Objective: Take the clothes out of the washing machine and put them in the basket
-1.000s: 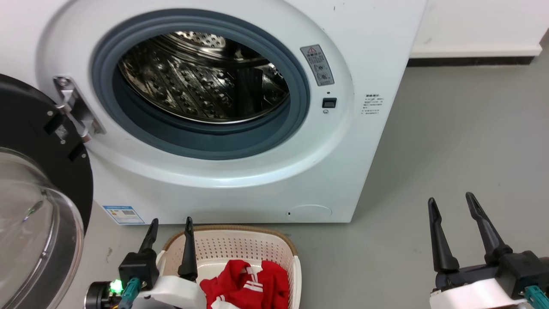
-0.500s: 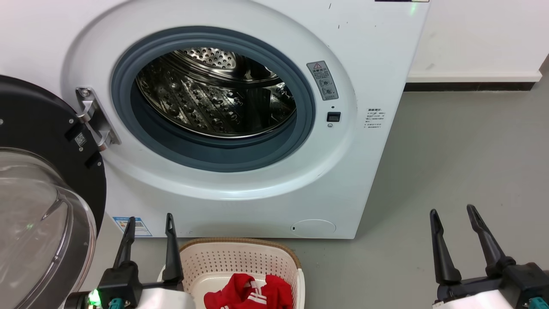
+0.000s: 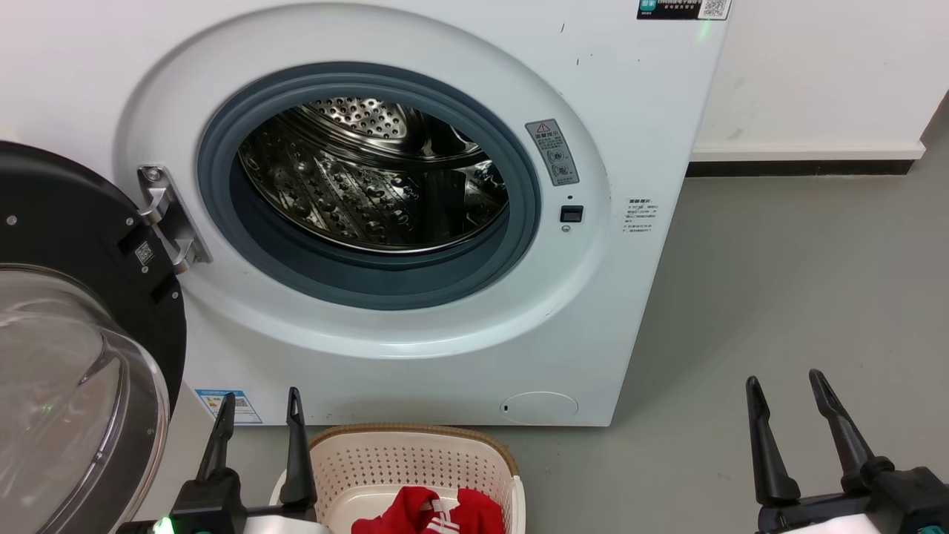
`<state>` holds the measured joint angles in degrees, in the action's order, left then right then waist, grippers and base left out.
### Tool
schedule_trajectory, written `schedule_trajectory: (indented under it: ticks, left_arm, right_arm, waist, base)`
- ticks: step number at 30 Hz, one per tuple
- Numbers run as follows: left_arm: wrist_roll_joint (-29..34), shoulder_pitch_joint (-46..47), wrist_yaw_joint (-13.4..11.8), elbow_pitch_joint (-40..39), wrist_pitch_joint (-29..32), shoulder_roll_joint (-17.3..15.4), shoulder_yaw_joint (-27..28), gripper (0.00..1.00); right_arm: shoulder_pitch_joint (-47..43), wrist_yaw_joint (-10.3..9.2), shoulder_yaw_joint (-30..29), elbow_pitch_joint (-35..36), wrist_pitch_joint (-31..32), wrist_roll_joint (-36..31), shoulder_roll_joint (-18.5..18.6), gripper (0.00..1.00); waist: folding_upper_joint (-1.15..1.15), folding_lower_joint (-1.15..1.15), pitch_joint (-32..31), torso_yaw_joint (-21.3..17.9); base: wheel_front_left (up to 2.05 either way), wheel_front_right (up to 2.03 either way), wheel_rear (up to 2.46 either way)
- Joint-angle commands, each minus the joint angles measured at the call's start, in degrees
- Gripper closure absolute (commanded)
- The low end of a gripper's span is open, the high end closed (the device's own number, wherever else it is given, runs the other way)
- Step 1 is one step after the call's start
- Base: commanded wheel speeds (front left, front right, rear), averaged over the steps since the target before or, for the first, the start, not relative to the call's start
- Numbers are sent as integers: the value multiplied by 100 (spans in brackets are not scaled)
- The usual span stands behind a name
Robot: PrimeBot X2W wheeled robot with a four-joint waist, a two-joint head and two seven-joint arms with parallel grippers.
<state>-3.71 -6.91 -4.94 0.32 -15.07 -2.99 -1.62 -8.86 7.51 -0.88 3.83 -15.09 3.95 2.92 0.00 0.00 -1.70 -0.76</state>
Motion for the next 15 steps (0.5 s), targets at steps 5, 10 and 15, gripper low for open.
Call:
schedule_trajectory:
  ticks: [5, 10, 15]
  left_arm:
    - [46, -77, 21, 30, -15, 15, 2, 0]
    - [14, -30, 40, 145, 8, 3, -3, 100]
    - [-470, -11, 97, 237, 103, -4, 2, 100]
  right_arm:
    - [-77, -4, 8, -15, -13, 19, -8, 0]
    - [-5, 1, 9, -105, 8, 14, 0, 100]
    - [21, 1, 31, -201, 73, 492, 18, 100]
  waist:
    - [0, 0, -9, -27]
    - [0, 1, 3, -35]
    - [0, 1, 9, -32]
  base:
    - [0, 0, 0]
    - [0, 0, 0]
    - [0, 0, 0]
